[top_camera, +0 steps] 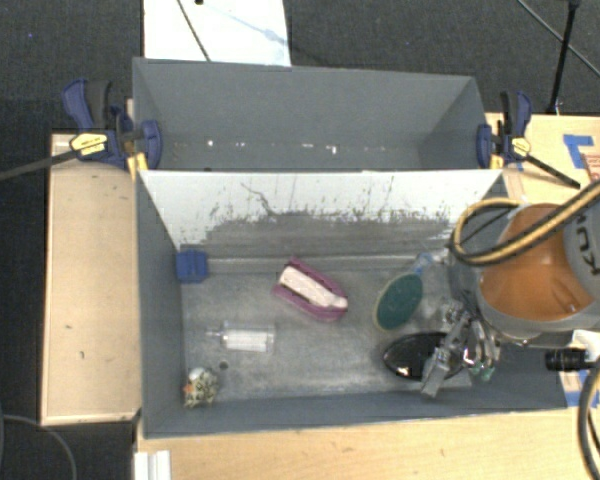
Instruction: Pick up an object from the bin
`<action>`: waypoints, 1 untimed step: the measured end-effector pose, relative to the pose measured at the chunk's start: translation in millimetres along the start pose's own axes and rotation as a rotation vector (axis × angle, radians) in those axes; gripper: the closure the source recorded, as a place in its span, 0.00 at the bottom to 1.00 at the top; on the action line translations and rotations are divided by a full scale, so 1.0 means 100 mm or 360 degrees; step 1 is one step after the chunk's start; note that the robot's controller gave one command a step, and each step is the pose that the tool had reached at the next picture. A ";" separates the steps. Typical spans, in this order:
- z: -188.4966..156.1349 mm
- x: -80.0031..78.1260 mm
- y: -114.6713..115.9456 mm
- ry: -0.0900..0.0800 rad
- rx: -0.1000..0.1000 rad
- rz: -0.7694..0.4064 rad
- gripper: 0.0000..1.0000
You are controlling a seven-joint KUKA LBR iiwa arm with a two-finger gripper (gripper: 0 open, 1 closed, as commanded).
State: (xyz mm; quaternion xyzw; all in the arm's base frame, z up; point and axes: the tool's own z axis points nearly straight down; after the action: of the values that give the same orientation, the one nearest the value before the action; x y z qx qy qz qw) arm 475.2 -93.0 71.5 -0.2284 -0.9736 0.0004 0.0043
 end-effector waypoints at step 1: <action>0.00 -0.01 0.00 -0.0004 0.0001 0.0002 1.00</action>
Offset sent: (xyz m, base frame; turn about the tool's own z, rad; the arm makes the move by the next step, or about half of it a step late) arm 0.0000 0.0000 0.0000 0.0000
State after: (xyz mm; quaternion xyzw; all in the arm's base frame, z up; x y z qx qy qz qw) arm 476.0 -93.9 71.5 -0.2289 -0.9734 0.0010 0.0030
